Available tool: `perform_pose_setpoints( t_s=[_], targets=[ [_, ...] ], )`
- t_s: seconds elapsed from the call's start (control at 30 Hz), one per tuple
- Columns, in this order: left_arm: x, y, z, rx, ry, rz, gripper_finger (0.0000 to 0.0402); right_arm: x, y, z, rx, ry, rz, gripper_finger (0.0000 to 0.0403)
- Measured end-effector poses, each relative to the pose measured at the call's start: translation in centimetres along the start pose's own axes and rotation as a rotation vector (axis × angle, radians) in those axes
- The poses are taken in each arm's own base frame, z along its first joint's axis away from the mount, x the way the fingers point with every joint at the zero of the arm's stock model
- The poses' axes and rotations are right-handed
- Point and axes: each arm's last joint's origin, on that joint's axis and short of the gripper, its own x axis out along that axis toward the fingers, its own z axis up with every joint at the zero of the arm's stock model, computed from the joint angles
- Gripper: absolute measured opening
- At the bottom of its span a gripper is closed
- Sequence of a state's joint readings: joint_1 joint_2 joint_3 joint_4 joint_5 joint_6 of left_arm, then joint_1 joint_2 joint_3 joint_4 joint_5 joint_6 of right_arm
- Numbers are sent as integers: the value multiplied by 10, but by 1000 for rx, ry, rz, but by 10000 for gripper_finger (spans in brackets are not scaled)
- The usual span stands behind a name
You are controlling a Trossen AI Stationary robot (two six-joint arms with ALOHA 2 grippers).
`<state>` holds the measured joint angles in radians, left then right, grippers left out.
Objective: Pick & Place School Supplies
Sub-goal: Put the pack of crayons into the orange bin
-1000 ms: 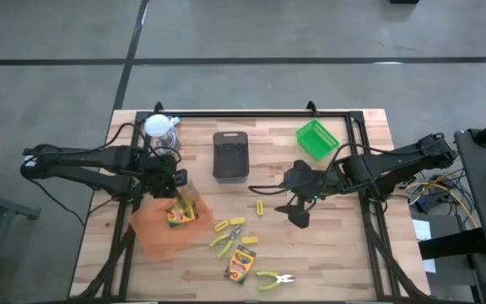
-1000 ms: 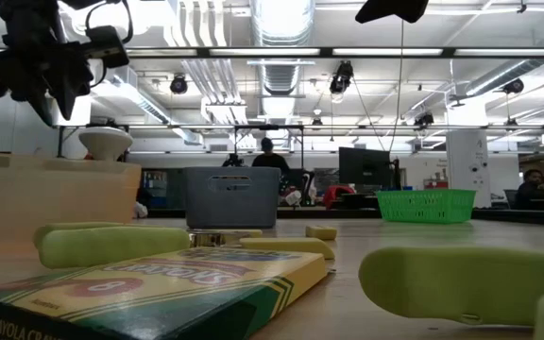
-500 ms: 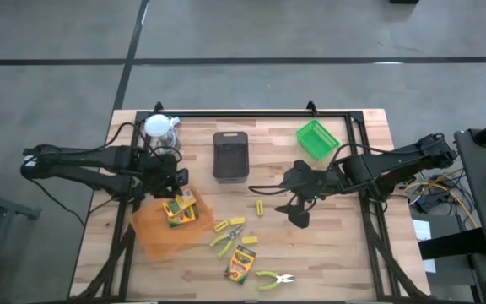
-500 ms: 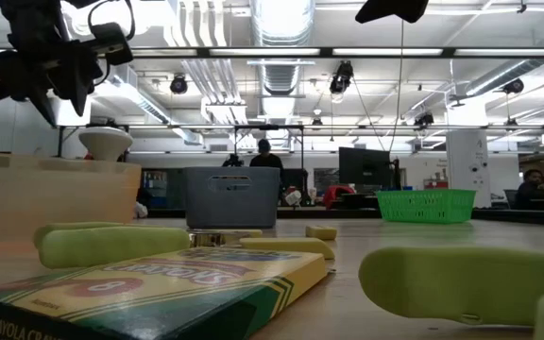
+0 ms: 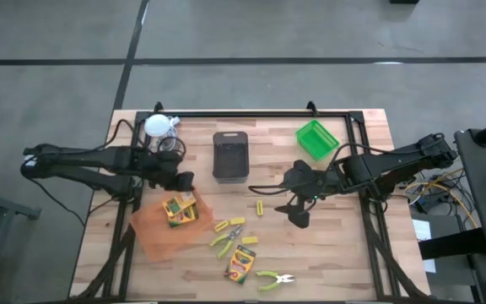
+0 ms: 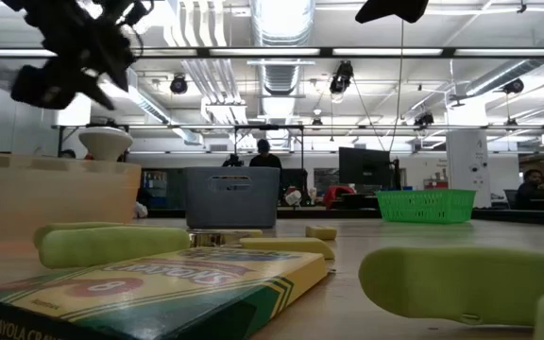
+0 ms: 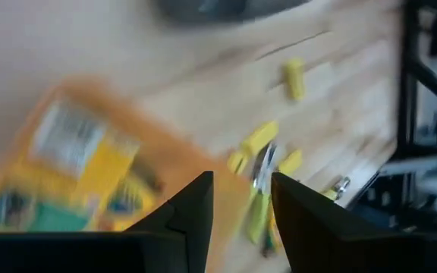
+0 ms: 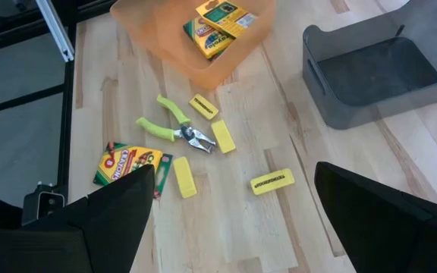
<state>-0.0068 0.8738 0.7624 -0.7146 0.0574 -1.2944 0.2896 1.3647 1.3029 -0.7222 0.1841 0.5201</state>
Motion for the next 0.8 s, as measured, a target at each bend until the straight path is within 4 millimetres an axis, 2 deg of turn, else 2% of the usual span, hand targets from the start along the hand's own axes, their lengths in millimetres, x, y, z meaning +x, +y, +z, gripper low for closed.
perform_pose_setpoints(
  t_s=[0.07, 0.17, 0.4, 0.57, 0.8],
  targets=[
    [0, -5, 0, 133, -47, -34, 138, 0, 0, 0, 0, 0, 0, 354],
    [1, -11, -2, 233, -103, -65, 138, 0, 0, 0, 0, 0, 0, 354],
    [4, -23, -10, 356, -199, -108, 138, 0, 0, 0, 0, 0, 0, 354],
    [9, -26, -24, 433, -187, -105, 138, 0, 0, 0, 0, 0, 0, 354],
    [18, -38, -37, 480, -274, -131, 138, 0, 0, 0, 0, -1, 1, 354]
  ],
)
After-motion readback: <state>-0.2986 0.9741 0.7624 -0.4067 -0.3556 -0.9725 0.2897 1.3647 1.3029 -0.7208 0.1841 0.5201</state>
